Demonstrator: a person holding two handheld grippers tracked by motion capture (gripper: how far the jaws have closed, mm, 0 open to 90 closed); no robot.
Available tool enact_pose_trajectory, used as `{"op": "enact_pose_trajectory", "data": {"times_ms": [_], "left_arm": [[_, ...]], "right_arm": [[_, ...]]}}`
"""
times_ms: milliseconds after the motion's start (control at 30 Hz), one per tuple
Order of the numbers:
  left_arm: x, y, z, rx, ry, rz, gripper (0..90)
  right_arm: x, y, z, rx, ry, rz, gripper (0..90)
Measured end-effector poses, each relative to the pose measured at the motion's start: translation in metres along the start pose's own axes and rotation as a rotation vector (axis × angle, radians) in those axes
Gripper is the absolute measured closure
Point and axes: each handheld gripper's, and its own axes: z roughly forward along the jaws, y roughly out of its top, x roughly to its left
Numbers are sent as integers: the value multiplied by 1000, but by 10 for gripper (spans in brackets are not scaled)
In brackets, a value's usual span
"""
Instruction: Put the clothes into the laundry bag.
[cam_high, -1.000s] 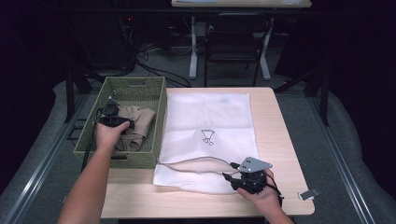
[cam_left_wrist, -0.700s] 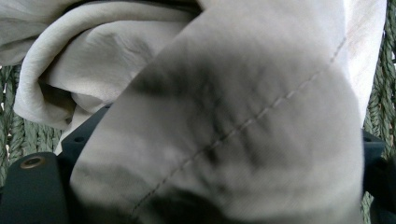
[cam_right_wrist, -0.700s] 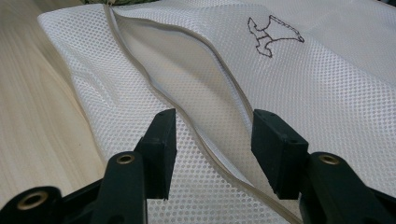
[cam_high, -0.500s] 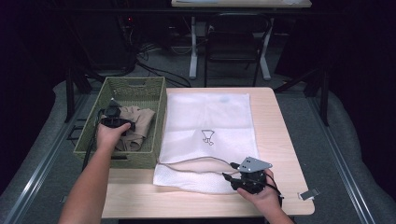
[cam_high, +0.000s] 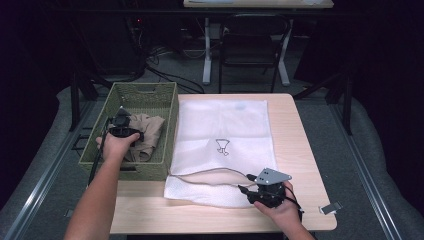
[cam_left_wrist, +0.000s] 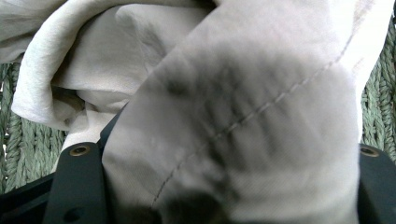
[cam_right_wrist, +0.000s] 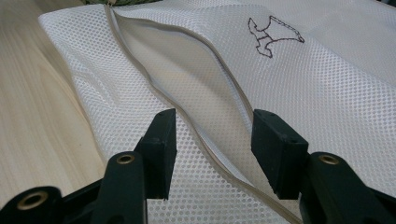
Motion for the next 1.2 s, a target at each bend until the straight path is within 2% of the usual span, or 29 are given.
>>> {"op": "enact_pose_trajectory", "data": {"times_ms": [367, 967, 1200], "left_arm": [[2, 1, 1, -1, -11, -8, 336], [2, 3, -2, 0, -19, -23, 480], [1, 4, -5, -5, -15, -17, 550]], "right_arm": [[0, 0, 0, 1, 1, -3, 507], [0, 0, 0, -1, -1, 0, 507], [-1, 0, 0, -1, -1, 0, 506]]}}
